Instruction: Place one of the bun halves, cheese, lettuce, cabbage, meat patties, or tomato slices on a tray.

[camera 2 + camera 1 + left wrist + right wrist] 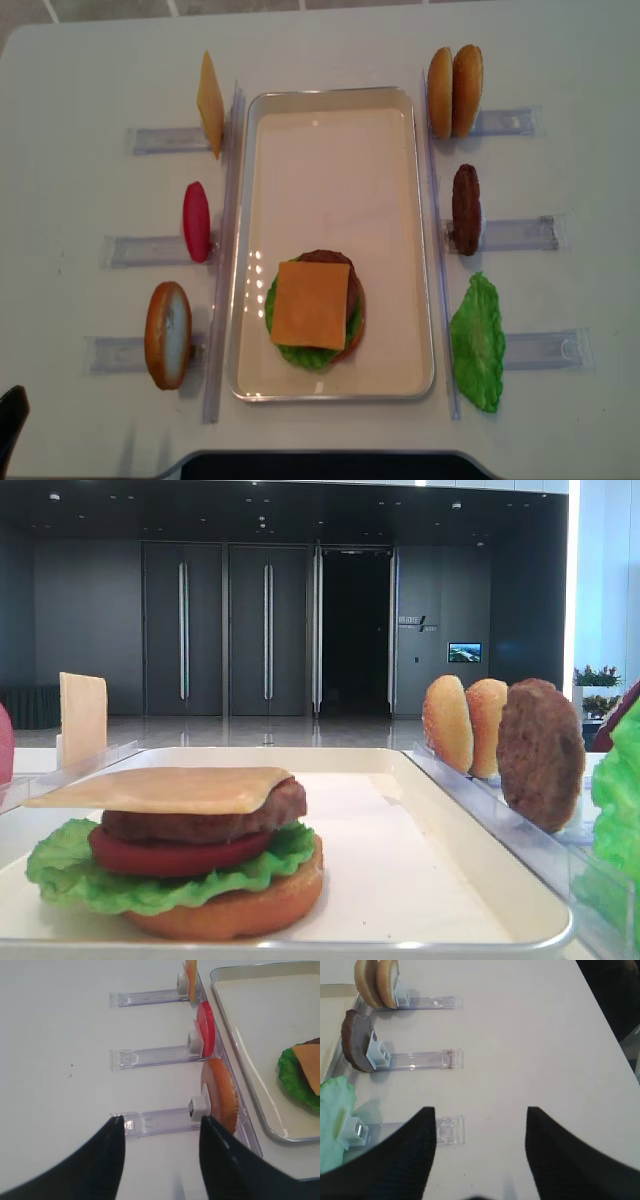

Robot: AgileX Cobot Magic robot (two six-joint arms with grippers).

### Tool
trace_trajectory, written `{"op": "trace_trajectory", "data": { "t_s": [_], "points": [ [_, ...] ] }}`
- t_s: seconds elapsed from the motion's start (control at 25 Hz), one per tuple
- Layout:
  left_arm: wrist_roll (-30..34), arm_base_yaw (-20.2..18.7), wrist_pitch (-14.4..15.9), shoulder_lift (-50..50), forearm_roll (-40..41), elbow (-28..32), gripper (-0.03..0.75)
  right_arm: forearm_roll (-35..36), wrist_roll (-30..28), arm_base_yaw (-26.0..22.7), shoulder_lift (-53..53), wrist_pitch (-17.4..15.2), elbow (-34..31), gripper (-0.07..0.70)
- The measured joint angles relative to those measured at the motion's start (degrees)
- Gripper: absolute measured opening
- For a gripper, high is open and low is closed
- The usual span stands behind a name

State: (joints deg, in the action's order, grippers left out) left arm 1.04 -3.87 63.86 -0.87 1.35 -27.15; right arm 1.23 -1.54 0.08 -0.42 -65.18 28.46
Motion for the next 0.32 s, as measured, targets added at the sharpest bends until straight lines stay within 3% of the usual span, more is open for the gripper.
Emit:
{"op": "trace_trajectory", "data": {
  "t_s": [0.32],
  "points": [
    [0.00,2.61,0.00,0.00,0.00,0.00,0.313,0.00,0.00,0.00,0.00,0.00,0.00,0.412]
  ]
}}
